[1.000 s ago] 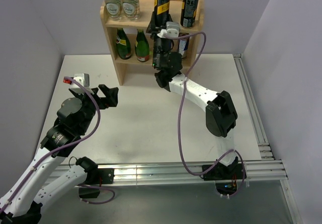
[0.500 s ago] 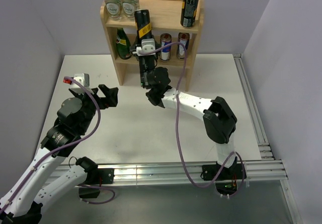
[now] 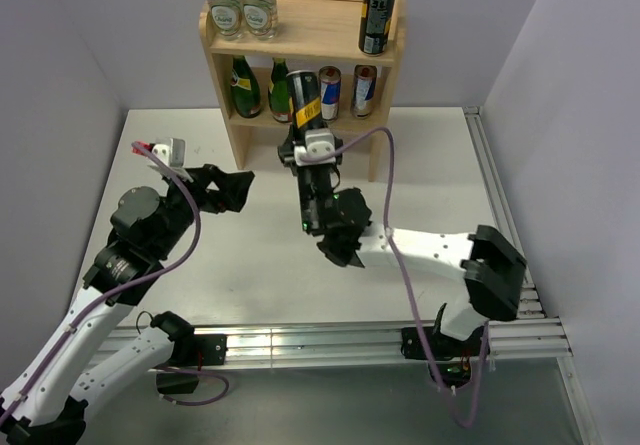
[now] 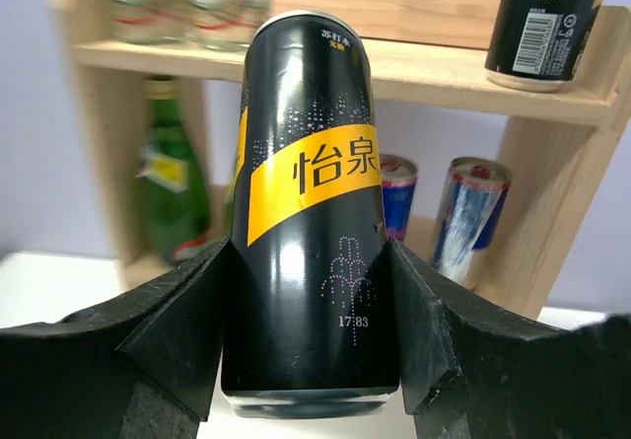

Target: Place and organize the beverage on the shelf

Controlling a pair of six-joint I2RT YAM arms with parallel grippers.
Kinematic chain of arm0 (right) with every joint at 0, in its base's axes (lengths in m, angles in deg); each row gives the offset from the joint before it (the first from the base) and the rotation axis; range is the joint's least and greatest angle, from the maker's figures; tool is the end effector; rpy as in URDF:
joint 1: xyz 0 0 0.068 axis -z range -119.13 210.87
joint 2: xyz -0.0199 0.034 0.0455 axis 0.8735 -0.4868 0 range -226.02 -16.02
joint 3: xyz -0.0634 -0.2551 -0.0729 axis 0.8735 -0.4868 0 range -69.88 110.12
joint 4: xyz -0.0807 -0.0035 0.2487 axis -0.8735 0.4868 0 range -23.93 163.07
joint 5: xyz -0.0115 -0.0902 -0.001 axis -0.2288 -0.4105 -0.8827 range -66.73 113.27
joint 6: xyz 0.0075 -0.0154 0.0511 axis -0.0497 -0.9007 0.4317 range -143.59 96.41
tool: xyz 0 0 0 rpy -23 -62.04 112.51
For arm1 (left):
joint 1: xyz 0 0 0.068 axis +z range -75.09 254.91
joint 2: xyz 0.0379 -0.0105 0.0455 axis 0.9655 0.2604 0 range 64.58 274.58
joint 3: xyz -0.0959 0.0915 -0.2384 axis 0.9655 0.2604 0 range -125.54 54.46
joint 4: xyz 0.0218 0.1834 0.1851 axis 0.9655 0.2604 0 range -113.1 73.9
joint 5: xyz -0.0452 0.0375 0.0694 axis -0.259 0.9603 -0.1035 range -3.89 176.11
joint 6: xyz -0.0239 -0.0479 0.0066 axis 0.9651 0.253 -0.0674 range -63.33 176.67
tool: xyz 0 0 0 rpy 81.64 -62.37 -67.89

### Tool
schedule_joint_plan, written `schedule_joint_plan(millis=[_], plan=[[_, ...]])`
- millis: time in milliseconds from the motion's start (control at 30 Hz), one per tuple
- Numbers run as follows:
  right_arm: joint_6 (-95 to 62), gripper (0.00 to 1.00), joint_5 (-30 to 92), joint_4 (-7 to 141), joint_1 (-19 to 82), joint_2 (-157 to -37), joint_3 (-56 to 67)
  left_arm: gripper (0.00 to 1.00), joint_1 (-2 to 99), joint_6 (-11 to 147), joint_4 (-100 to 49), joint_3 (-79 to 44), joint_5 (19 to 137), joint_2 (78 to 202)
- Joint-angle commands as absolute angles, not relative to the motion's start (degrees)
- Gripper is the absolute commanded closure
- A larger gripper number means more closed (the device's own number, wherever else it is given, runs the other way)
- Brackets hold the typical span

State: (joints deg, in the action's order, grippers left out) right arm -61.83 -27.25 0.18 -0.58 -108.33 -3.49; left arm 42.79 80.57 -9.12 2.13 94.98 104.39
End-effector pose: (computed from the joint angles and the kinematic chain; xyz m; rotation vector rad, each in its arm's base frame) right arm 0.1919 0.2954 0.3862 -0.0907 1.1463 -0.0251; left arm 0.1322 -0.0765 0.3915 -0.0061 1.6327 -0.6340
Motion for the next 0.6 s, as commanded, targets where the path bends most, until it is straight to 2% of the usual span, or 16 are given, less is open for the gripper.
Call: schedule_joint_plan(millis=[0,267,567], plan=[[-57.97,1.0,-28.58,-4.87,-5.57,-97.44,-6.58,0.01,43.0,86.89,-17.28,-3.96,81.58,107.37],[-42.41,1.0,-31.3,12.45,-14.0,-83.97,-13.1,0.01,43.26,97.69,-33.55,-7.94,68.46,112.3],[-39.42,1.0,-32.8,16.15,-15.51,-82.29,-14.95,0.01,43.35,107.81,-47.43,-6.45,59.49,117.04]])
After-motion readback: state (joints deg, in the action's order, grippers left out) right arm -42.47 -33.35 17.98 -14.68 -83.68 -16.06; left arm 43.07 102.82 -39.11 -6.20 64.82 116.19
